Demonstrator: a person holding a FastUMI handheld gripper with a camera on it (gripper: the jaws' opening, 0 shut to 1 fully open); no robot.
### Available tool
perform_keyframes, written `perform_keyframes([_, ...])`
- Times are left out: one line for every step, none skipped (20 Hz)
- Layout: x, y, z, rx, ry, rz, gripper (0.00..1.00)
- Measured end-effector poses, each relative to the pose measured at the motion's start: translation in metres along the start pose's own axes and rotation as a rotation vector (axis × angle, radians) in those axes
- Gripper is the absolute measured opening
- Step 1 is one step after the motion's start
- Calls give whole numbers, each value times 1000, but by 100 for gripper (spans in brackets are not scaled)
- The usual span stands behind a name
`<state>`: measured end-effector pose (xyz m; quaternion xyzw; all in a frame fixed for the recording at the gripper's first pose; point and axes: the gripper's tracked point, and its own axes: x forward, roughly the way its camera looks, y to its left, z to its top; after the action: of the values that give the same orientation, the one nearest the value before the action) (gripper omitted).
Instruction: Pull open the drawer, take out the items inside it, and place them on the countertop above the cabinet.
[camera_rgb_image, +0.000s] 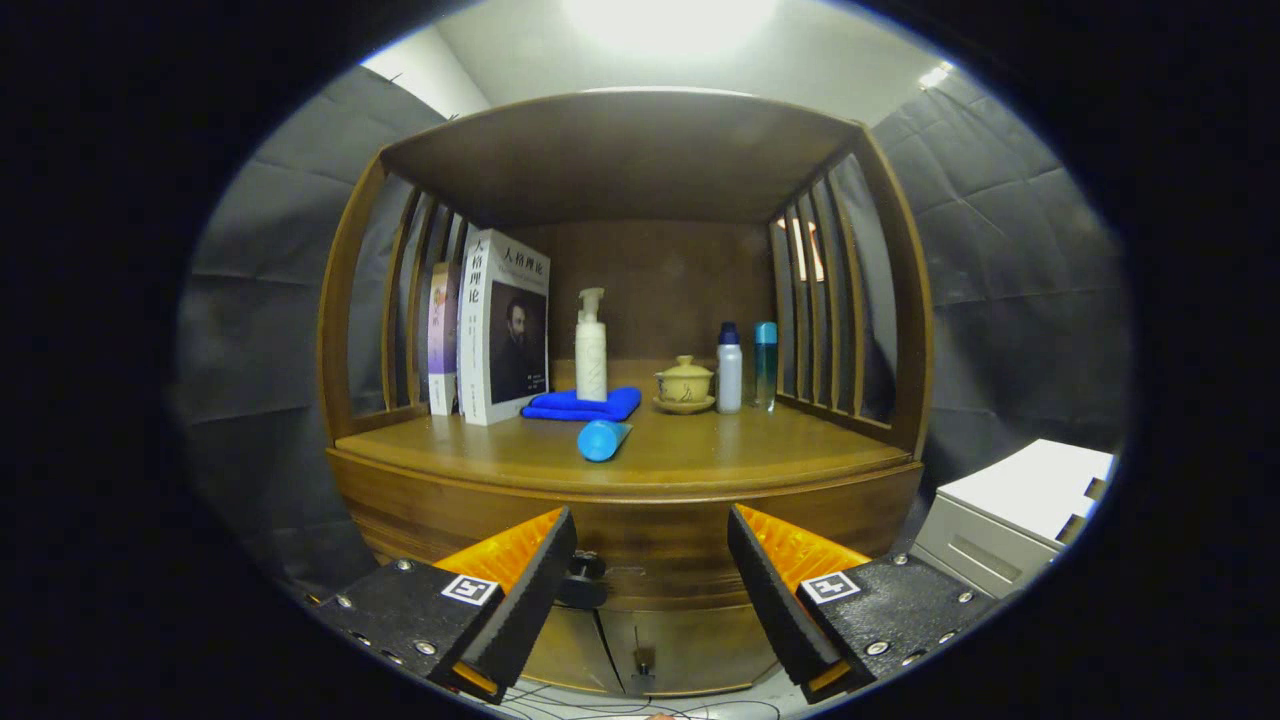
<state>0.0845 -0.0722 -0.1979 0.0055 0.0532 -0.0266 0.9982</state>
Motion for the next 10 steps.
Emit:
perform_keyframes([-5,-6,8,-13,-12,-11,95])
perform_keyframes([-9,-11,15,-25,-25,-21,95])
perform_keyframes([-12,-14,22,-32,-34,-28,94])
perform_keyframes([-16,-17,27,-35,-41,-31,94])
perform_keyframes([-18,-19,30,-33,-48,-35,94])
perform_keyframes([-18,-20,33,-26,-55,-34,94])
perform_keyframes([-19,-22,34,-20,-55,-33,94])
perform_keyframes([-21,-24,34,-17,-55,-34,94])
perform_keyframes([-21,-25,33,-16,-52,-33,94])
perform_keyframes([-22,-26,32,-17,-49,-33,94])
